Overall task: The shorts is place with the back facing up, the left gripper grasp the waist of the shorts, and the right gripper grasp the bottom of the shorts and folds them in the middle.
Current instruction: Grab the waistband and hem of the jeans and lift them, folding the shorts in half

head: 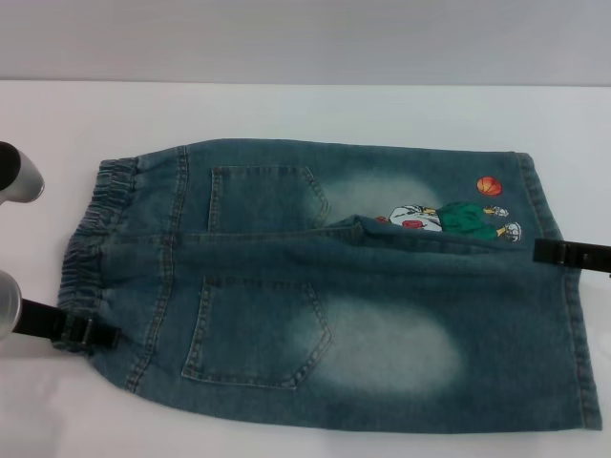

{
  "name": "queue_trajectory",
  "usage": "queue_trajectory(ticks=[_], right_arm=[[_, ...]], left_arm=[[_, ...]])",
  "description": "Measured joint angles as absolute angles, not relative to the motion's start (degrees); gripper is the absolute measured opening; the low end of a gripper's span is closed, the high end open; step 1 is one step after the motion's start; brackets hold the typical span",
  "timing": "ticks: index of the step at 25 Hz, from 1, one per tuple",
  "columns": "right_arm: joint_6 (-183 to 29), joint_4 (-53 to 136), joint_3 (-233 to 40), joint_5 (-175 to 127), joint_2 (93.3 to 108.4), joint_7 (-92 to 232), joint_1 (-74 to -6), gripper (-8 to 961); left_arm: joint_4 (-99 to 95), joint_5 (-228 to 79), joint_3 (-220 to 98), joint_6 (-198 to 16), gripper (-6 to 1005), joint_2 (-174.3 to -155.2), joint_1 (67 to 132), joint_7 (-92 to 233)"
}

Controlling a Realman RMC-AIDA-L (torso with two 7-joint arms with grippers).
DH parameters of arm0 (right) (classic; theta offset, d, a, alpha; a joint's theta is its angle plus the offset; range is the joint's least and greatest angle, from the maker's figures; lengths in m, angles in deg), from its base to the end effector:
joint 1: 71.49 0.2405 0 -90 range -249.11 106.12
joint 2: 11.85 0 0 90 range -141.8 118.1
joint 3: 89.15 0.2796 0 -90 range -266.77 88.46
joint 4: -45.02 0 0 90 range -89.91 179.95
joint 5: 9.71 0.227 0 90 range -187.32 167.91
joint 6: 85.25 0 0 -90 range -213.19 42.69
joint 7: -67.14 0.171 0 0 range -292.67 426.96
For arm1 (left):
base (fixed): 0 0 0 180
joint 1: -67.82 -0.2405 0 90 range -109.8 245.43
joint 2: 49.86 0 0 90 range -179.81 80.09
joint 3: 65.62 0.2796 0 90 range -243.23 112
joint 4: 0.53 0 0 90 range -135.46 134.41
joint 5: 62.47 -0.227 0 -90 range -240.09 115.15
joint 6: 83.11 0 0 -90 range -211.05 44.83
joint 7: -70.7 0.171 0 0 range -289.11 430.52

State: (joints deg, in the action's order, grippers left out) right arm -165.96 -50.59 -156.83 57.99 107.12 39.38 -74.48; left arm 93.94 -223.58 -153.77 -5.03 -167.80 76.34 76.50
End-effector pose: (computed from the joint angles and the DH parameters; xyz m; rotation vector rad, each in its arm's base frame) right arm 0.2717 0.2857 0.0462 -2.1747 1.5366 0.4813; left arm -0.2948 0.3192 -0.0105 -2.0152 -1.3168 0.4307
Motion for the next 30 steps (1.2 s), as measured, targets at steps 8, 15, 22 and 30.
queue_trajectory(ticks=[8,15,22,30], right_arm=[[-166.2,-50.6,-156.8,58.1,107.16,39.4,-74.4,734],[-166.3,-50.6,-156.6,59.2,107.15,39.4,-74.3,733],[-167.0,-50.6,-156.3,60.3,107.08,39.3,-74.3,734],[-167.2,-50.7,-156.2,60.3,107.06,39.3,-74.2,735]], left_arm=[[93.7,-223.7,-153.8,-5.4,793,-167.81,76.4,76.2],[94.3,-223.7,-153.8,-5.2,790,-167.81,76.5,76.3],[93.6,-223.6,-154.3,-4.5,759,-167.74,77.0,76.3],[93.2,-223.7,-153.9,-4.3,397,-167.72,77.2,76.5]])
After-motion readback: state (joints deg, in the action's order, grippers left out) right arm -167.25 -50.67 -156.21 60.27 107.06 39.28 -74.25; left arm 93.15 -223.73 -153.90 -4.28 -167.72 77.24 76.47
